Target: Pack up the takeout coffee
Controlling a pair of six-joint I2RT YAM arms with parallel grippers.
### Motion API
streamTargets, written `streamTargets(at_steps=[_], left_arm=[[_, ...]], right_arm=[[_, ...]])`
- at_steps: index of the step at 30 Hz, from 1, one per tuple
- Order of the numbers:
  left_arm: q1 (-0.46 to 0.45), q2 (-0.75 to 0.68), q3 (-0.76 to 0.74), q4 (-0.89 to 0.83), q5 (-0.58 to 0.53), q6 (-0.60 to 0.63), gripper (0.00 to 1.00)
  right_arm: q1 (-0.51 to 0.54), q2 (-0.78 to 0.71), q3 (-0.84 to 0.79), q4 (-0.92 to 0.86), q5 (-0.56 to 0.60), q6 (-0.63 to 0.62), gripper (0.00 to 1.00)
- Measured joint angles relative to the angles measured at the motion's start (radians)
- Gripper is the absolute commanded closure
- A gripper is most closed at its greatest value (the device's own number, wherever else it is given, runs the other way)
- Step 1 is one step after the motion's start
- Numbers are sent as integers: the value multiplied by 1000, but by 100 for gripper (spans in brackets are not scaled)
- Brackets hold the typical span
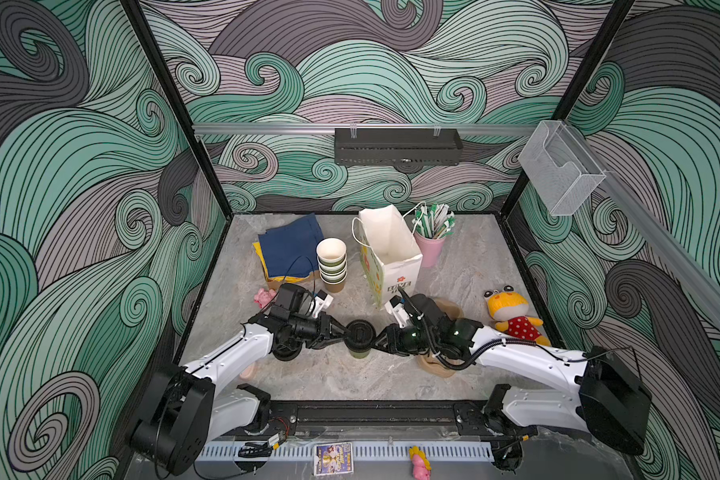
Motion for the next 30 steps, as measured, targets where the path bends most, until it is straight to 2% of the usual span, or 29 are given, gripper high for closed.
streamTargets(at_steps=[17, 20, 26, 30], left_arm=[[0, 7, 16, -27, -2, 16, 71], [0, 7, 16, -29, -3, 17, 71], [0, 8, 19, -34, -3, 18, 70], [0, 13, 19, -31, 0, 18, 71]], right_arm=[[0, 37, 54, -84, 4, -23, 72], [0, 37, 59, -93, 4, -27, 67], [0, 3, 50, -127, 16, -53, 45], [0, -31, 13, -135, 17, -51, 41]])
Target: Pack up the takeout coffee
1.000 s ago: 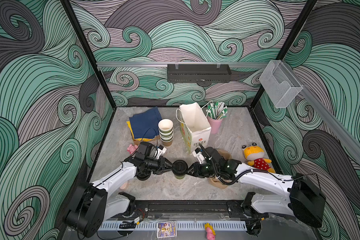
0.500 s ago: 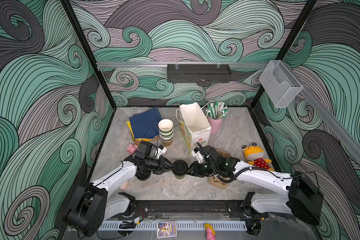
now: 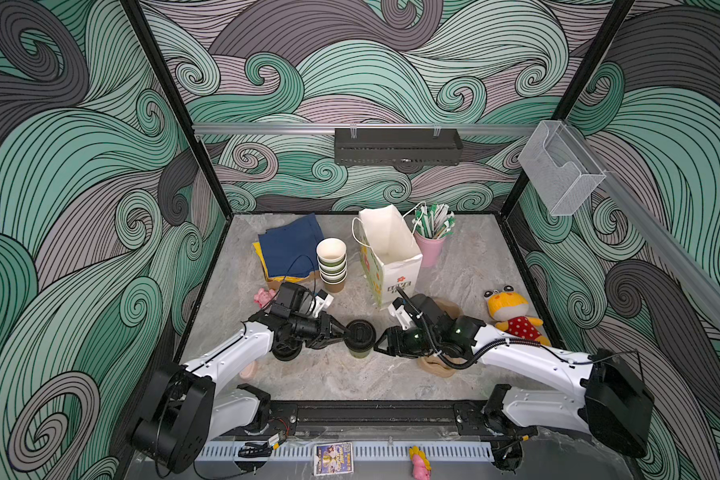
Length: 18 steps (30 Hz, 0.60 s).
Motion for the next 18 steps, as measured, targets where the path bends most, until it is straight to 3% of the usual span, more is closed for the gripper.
streamTargets(at_steps=[18], left_arm=[[0, 14, 12, -5, 4, 1, 70]], right_arm=[[25, 19, -68, 201, -57, 66, 35]])
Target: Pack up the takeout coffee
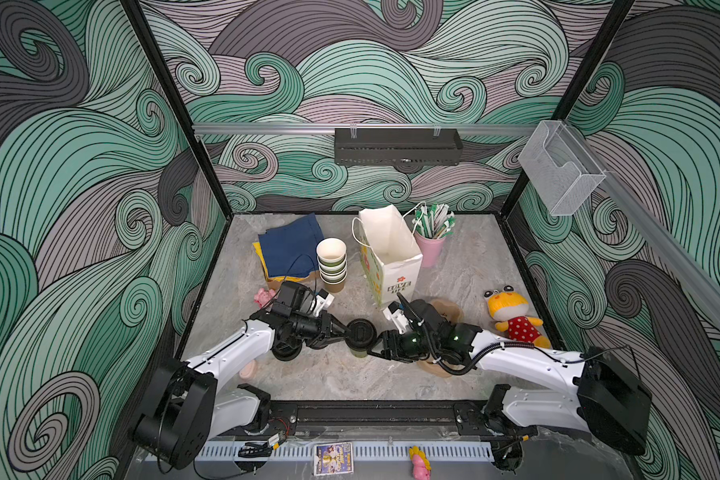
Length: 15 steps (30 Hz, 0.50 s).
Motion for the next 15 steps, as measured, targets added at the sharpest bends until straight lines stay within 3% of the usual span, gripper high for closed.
streamTargets(at_steps=[15], left_arm=[[0, -2, 0, -2, 0, 6, 70]], right_arm=[[7, 63, 0, 87, 14, 27, 31]])
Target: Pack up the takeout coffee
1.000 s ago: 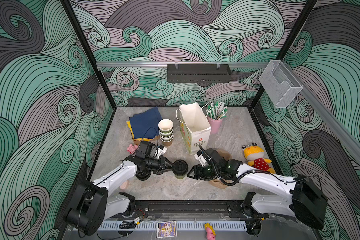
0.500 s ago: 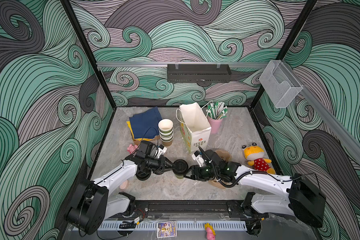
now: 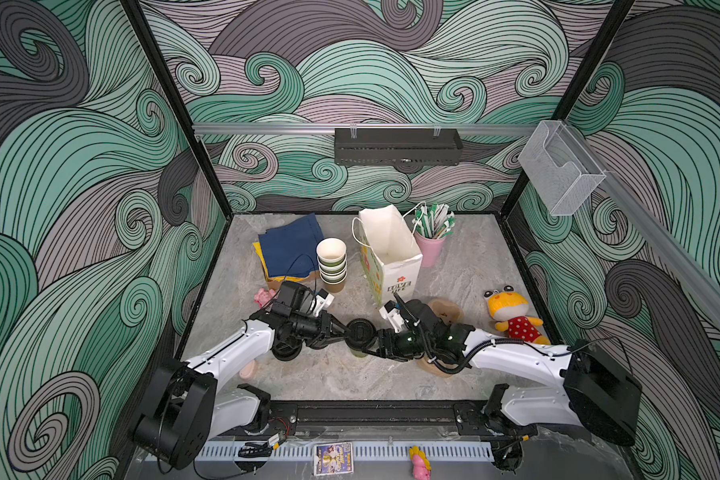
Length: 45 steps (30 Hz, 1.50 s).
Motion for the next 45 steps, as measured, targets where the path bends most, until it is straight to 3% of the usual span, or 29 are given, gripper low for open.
streamTargets(at_steps=[21, 27, 30, 35, 45], left_arm=[[-3, 0, 0, 8, -6, -2, 67], [-6, 30, 24, 9, -5, 0, 67], [-7, 54, 42, 8, -4, 0, 66], [-12, 65, 54, 6, -4, 2, 66], [-21, 68, 60, -8, -5, 9, 63]], right_arm=[[21, -11, 39, -85, 84, 19, 36], [12, -102, 39, -151, 92, -10, 36], [2, -183, 39, -196, 97, -24, 40], [-34, -262, 40, -257, 140, -14, 56], [-47, -189, 41, -202, 204, 58, 64]])
